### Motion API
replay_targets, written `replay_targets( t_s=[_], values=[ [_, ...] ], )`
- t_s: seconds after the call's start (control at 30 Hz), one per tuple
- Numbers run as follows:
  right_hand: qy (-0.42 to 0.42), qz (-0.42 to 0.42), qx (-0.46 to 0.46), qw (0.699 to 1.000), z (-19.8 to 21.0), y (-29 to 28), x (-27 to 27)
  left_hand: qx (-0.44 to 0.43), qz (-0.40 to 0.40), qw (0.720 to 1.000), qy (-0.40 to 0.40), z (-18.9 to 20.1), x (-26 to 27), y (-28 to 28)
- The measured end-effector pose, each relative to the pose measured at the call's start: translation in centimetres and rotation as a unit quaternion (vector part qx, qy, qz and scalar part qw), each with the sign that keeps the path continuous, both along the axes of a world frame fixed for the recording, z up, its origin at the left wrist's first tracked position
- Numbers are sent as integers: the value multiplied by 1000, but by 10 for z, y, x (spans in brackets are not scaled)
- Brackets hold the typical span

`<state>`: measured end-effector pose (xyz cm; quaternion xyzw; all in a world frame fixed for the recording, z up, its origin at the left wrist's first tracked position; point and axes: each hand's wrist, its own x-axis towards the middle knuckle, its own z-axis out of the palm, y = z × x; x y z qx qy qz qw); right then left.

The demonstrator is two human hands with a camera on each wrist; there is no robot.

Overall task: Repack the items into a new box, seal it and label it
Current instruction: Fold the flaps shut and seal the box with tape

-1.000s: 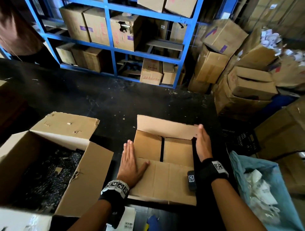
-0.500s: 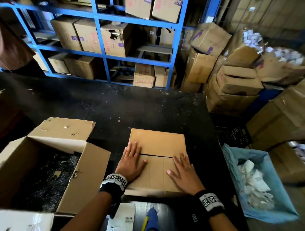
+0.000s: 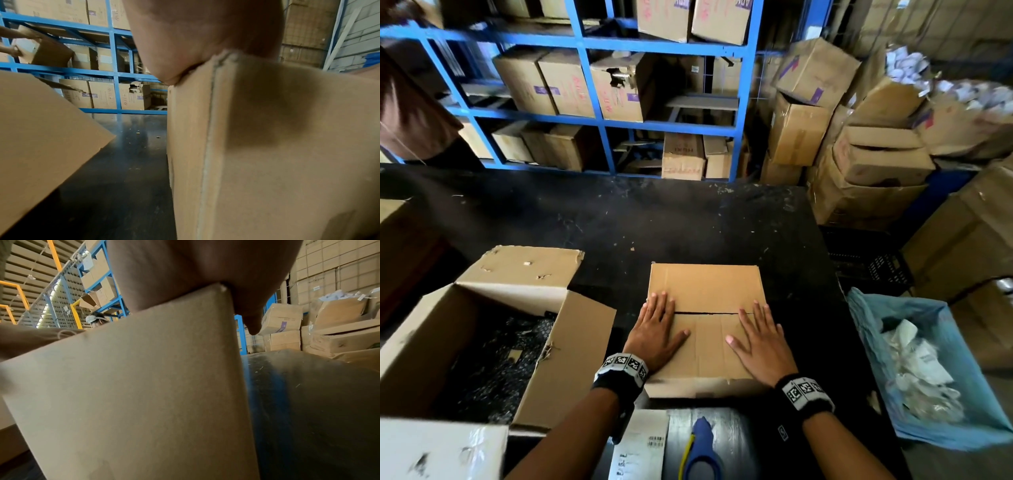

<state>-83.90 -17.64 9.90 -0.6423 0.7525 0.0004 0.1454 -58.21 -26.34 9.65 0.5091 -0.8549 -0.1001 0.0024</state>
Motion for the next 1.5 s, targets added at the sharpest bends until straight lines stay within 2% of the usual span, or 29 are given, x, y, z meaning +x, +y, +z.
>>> replay_targets(
  t_s=[0.27, 0.4, 0.57, 0.73, 0.83, 0.97, 1.1, 1.2, 1.27, 1.33, 1.4, 1.5],
  values=[
    [-10, -21, -9, 1000, -2, 2, 4, 10, 5, 1000, -17, -4, 1, 19],
    [14, -31, -2, 999, 0, 9, 16, 4, 1, 1000, -12, -3, 2, 20],
    [44, -50, 8, 998, 4, 33, 39, -10, -9, 1000, -14, -7, 4, 19],
    [3, -115, -27, 993, -2, 81, 79, -10, -21, 1000, -3, -6, 3, 18],
    [-59, -157, -88, 982, -8, 111, 111, 1, -29, 1000, 10, -6, 4, 19],
    [-143, -236, -69, 959, -30, 151, 157, 5, -34, 999, 19, -9, 6, 17],
    [-140, -300, -13, 943, -42, 167, 201, 3, -34, 999, 29, -10, 7, 18],
    [-156, -323, -33, 933, -51, 169, 222, 7, -33, 999, 24, -10, 6, 18],
    [-167, -335, -39, 927, -62, 166, 226, 6, -36, 999, 19, -10, 7, 18],
    [-167, -366, -4, 916, -64, 163, 227, 7, -39, 999, 19, -10, 7, 18],
    [-161, -380, 36, 910, -52, 162, 224, 10, -39, 999, 24, -10, 8, 16],
    [-172, -401, 25, 899, -30, 167, 201, 8, -43, 999, 30, -10, 8, 17]
  ],
)
